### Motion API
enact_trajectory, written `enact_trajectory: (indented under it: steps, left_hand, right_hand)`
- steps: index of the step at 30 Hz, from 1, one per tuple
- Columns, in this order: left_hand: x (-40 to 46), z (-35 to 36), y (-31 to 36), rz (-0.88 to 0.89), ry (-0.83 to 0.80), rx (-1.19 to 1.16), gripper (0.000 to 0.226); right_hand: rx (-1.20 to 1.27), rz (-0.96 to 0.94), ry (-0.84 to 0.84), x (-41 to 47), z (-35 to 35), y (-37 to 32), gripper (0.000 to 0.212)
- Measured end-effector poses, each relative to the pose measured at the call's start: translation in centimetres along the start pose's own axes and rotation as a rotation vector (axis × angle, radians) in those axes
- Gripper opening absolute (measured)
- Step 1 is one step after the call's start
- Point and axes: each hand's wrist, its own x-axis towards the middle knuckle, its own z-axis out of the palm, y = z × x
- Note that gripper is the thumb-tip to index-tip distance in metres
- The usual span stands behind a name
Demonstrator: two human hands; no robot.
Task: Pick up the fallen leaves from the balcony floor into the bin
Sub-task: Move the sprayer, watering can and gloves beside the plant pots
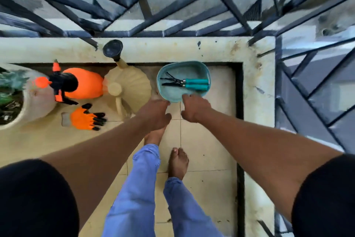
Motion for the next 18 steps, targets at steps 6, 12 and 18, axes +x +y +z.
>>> enact_trajectory:
  steps: [6, 12, 18]
  left_hand:
    - [-19.6, -3.7, 2.8, -0.211, 0.079, -0.361, 0.068]
    - [-35.7, -1.9, -2.2, -0.44, 0.185, -0.66, 0.05]
    - [-49.0, 2.0, -8.3, -0.557, 0.319, -0.92, 0.033]
  right_hand:
    - [0.091, -0.105, -0.064, -15.0, -5.2, -6.4, 0.049]
    - [0.065, -0.283, -0.068, -27.4, -8.9, -17.7, 0.043]
    - [-0.092, -0.485, -0.109, -36.3, -9.2, -31.1, 0.041]
